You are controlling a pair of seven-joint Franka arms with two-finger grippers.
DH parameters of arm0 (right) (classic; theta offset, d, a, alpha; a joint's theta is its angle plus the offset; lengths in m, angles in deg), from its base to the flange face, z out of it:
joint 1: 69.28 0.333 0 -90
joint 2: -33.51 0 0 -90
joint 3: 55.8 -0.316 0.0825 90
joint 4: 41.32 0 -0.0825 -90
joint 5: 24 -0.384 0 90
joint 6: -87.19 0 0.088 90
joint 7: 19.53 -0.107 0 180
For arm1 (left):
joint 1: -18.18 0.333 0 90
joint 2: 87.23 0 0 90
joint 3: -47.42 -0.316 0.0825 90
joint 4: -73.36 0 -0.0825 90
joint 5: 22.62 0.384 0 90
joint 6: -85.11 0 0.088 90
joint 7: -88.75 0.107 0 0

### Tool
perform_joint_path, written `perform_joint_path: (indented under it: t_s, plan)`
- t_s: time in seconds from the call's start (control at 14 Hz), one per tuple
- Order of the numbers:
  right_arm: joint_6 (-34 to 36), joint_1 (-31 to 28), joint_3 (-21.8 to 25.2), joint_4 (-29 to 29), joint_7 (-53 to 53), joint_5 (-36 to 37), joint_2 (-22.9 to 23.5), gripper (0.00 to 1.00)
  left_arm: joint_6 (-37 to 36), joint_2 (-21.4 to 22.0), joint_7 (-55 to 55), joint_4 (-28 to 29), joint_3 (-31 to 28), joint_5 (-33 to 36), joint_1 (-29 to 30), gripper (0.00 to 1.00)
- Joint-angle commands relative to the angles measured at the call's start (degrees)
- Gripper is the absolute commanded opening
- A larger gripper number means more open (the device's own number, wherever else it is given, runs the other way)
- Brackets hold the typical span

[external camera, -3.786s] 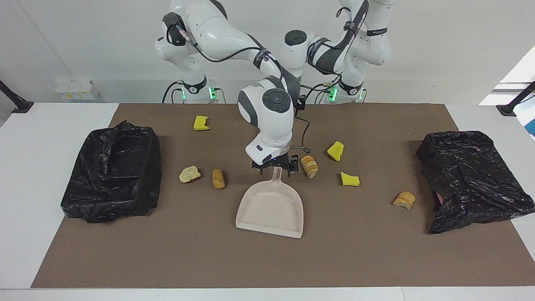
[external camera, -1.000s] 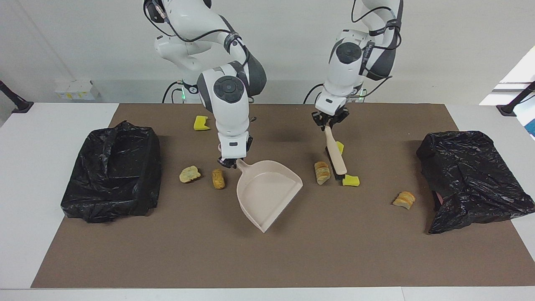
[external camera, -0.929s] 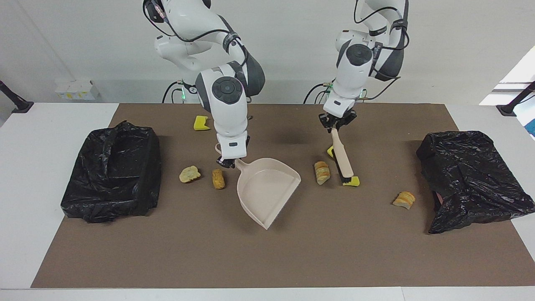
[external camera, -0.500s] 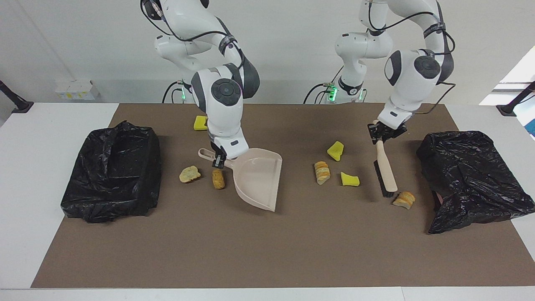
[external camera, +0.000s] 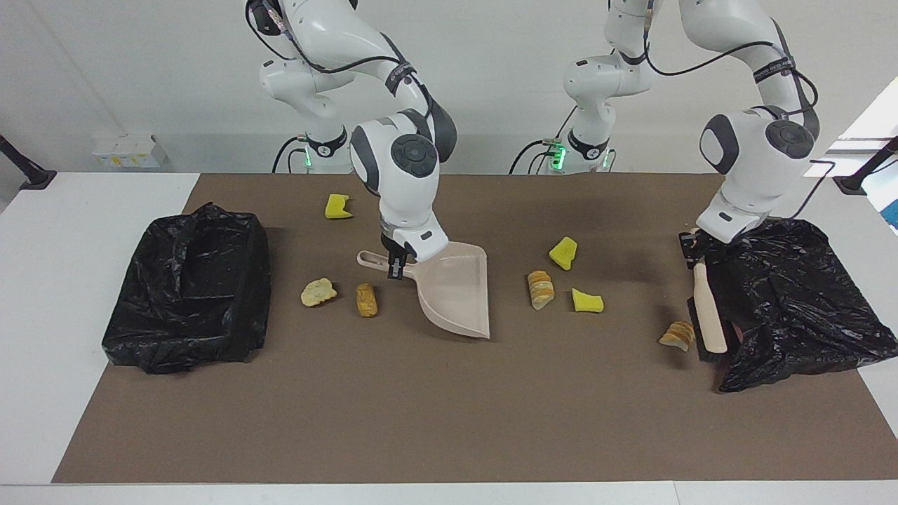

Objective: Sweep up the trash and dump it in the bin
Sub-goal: 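Lift the dustpan with the right gripper while the left gripper grasps the brush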

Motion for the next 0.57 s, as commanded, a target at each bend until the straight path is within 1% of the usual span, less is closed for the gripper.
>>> perform_joint_path:
  t_s: [0.0, 0.07, 0.14, 0.29, 0.36, 0.5]
  plan:
    - [-1.49, 0.03, -0.35, 0.58, -1.91, 1.17, 1.34, 0.0, 4.0, -5.21, 4.76, -2.76, 0.8, 1.22, 3.07, 0.0]
    - [-1.66, 0.12, -0.44, 0.66, -2.08, 1.17, 1.78, 0.0, 4.45, -5.74, 4.77, -2.33, 0.89, 1.31, 3.25, 0.0]
    - [-2.97, 0.64, -0.44, 0.75, -2.17, 1.17, 2.31, 0.0, 3.41, -5.4, 4.51, -1.98, 0.89, 1.22, 2.99, 0.0]
    - [-5.17, 1.09, -0.44, 2.07, -2.26, 1.08, 2.22, 0.0, -0.96, -4.61, 4.08, -0.92, 1.15, 1.22, 1.41, 0.0]
    - [-5.27, 1.09, -0.44, 2.16, -2.43, 1.08, 2.22, 0.0, -3.86, -3.91, 2.59, -0.57, 1.16, 1.14, -0.69, 0.0]
    - [-5.35, 1.0, -0.44, 2.25, -2.44, 1.08, 2.14, 0.0, -6.35, -2.42, -1.45, 1.44, 1.33, 1.05, -2.63, 0.0]
